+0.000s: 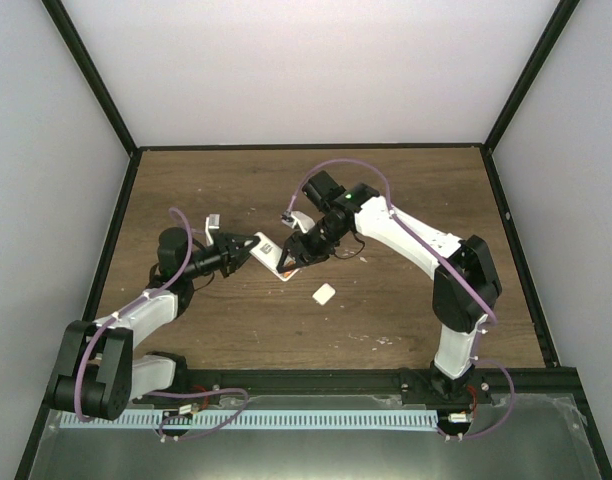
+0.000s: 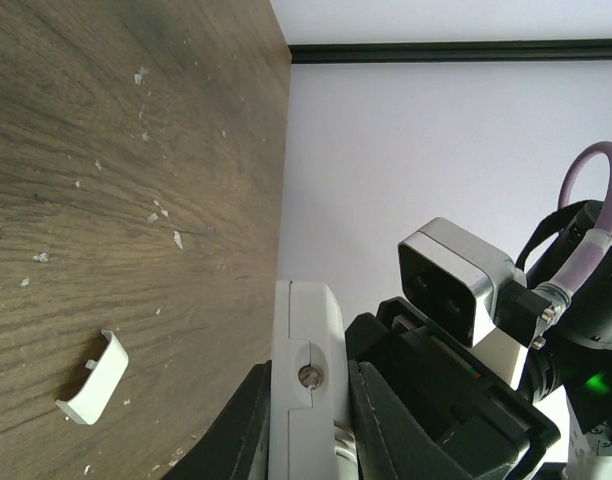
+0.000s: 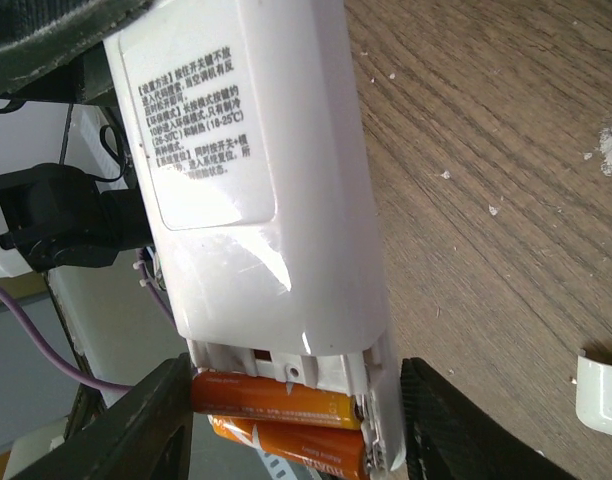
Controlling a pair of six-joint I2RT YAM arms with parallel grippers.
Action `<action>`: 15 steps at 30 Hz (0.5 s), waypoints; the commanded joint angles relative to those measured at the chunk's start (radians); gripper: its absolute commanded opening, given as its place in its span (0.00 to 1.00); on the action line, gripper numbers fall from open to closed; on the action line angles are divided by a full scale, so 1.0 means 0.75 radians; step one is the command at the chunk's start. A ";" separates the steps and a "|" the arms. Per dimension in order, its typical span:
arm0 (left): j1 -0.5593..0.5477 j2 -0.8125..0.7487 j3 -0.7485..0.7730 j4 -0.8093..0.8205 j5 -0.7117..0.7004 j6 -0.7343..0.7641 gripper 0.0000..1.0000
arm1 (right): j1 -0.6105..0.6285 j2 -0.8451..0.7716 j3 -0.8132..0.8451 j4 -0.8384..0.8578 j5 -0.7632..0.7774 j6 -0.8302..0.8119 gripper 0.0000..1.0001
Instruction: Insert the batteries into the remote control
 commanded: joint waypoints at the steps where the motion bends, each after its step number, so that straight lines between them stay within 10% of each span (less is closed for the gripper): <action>1: 0.001 0.001 0.015 0.073 0.012 -0.008 0.00 | 0.022 0.003 0.072 0.013 -0.058 -0.005 0.47; 15: 0.001 0.019 -0.004 0.191 0.019 -0.079 0.00 | 0.024 -0.013 0.052 0.107 -0.079 0.029 0.39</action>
